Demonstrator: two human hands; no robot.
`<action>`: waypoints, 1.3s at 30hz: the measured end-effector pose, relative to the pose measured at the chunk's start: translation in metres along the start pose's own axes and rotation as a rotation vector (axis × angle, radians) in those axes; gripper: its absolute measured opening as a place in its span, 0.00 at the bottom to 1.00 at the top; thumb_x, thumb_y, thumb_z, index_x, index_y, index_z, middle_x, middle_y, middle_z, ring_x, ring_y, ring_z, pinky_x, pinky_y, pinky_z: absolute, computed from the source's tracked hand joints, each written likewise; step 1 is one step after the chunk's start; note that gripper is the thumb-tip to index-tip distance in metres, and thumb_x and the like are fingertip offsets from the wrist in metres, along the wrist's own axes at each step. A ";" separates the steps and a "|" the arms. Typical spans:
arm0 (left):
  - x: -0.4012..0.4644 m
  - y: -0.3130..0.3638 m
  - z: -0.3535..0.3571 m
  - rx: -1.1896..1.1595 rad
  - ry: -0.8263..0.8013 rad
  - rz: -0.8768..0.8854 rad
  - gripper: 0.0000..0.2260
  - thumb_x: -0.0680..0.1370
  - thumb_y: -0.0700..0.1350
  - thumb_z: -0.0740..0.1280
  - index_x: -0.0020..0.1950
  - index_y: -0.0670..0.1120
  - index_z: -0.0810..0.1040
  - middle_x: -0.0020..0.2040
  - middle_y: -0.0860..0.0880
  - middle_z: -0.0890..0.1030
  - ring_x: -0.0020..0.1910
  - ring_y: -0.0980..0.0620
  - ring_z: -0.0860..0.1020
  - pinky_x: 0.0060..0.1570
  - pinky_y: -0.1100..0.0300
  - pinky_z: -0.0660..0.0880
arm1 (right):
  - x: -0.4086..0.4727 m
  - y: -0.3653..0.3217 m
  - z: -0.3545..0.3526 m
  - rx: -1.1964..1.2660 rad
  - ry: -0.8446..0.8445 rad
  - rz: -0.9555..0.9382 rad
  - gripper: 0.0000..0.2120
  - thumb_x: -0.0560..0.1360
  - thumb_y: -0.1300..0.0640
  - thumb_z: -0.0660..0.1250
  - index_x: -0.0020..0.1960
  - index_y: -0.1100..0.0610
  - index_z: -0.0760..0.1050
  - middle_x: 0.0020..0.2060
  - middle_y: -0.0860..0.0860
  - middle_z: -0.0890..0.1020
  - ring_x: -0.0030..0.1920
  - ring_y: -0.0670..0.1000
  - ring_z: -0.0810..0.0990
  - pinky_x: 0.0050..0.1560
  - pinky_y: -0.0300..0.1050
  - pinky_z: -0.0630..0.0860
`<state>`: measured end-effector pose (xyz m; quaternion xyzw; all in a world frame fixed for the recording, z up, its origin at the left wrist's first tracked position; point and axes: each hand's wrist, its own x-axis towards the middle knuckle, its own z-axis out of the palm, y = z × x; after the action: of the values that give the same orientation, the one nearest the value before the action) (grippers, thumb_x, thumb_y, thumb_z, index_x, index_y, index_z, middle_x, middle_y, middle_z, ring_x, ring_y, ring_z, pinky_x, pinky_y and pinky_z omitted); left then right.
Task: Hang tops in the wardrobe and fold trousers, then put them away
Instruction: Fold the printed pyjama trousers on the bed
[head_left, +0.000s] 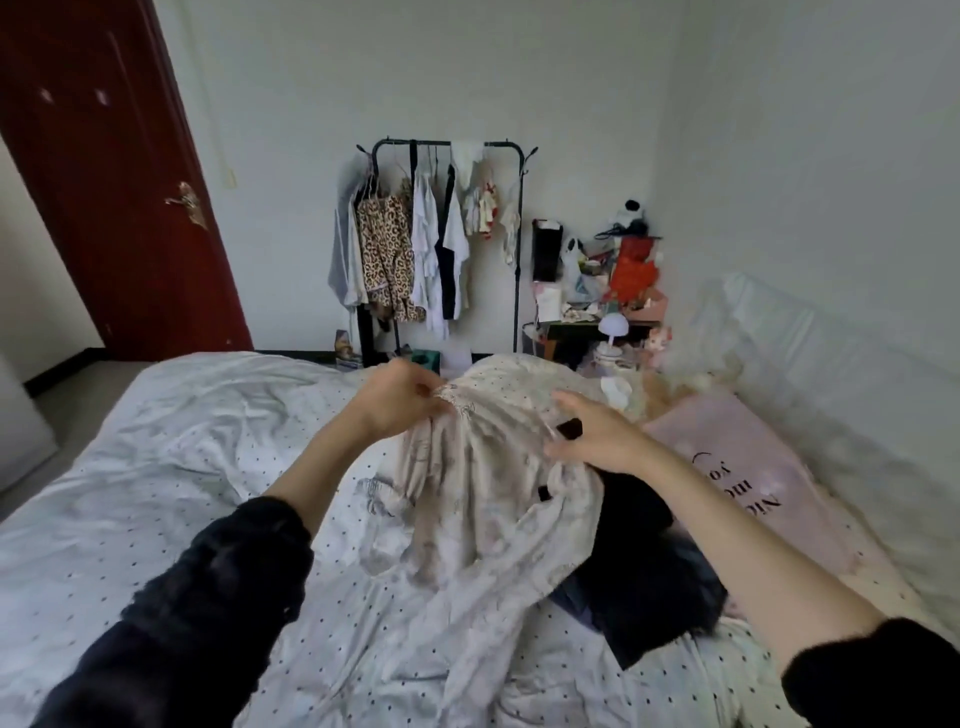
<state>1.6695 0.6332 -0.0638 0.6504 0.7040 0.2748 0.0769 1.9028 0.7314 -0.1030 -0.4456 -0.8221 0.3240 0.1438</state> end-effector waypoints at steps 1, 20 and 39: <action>0.002 0.004 0.003 0.010 -0.017 0.021 0.06 0.72 0.41 0.72 0.45 0.38 0.83 0.34 0.49 0.78 0.32 0.54 0.72 0.32 0.66 0.64 | -0.002 -0.003 0.015 0.042 -0.072 -0.039 0.41 0.70 0.50 0.74 0.76 0.48 0.55 0.73 0.47 0.62 0.73 0.48 0.61 0.69 0.43 0.61; -0.022 -0.013 0.006 -0.417 0.187 -0.283 0.06 0.69 0.36 0.74 0.34 0.44 0.81 0.33 0.53 0.79 0.31 0.60 0.75 0.30 0.73 0.69 | -0.041 -0.025 0.142 0.269 -0.092 -0.239 0.18 0.71 0.38 0.67 0.53 0.49 0.74 0.43 0.40 0.80 0.45 0.39 0.78 0.47 0.33 0.74; -0.064 -0.006 0.039 -0.471 -0.068 -0.211 0.11 0.72 0.42 0.74 0.51 0.46 0.77 0.41 0.48 0.81 0.37 0.55 0.78 0.41 0.65 0.72 | -0.020 -0.052 0.073 -0.189 0.345 -0.273 0.10 0.73 0.59 0.69 0.54 0.52 0.82 0.50 0.48 0.84 0.52 0.50 0.80 0.50 0.41 0.72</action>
<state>1.6917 0.5835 -0.1155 0.5463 0.6816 0.3998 0.2779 1.8422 0.6646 -0.1223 -0.3907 -0.8646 0.1423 0.2820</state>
